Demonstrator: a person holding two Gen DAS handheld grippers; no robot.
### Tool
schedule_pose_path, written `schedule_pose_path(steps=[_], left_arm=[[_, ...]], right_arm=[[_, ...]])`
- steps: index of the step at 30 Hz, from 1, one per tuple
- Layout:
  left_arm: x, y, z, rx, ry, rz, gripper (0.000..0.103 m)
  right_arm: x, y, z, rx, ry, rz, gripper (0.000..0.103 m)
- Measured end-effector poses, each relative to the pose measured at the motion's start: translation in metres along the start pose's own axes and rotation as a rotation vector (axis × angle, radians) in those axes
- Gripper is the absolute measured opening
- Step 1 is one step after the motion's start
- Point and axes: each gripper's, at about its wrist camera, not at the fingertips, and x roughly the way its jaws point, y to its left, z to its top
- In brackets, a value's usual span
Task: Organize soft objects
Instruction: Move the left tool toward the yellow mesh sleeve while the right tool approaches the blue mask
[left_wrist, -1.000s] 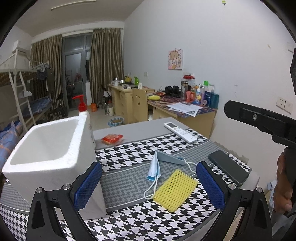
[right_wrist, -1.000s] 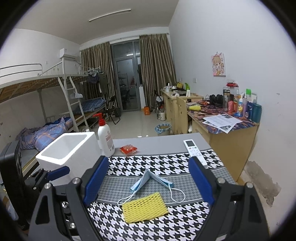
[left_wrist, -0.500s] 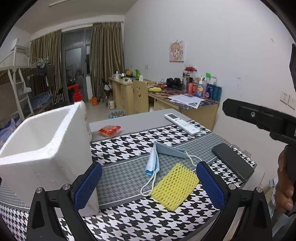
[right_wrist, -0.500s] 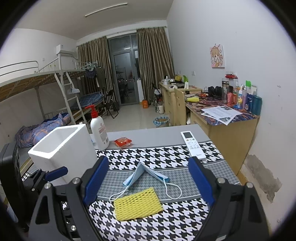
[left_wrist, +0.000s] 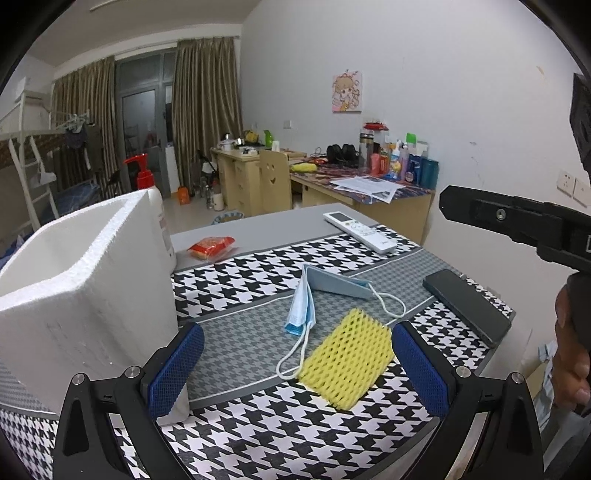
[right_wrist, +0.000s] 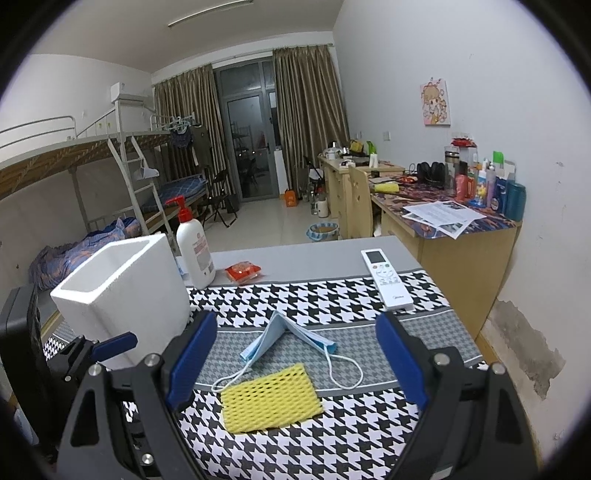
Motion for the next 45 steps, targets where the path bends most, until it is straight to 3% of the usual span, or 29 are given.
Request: schedule_pose_path(steps=[13, 29, 35, 45], left_arm=[[0.017, -0.008, -0.011, 0.011, 0.058, -0.037, 0.102], [0.039, -0.013, -0.014, 0.017, 0.12, -0.094, 0.102], [0.047, -0.013, -0.013, 0.015, 0.146, -0.148, 0.102], [0.067, -0.019, -0.017, 0.023, 0.217, -0.143, 0.099]], right_arm=[[0.025, -0.004, -0.007, 0.012, 0.071, 0.007, 0.091], [0.037, -0.017, -0.01, 0.028, 0.091, -0.01, 0.091], [0.048, -0.023, -0.011, 0.046, 0.114, -0.009, 0.091], [0.07, -0.025, -0.015, 0.043, 0.169, 0.005, 0.091]])
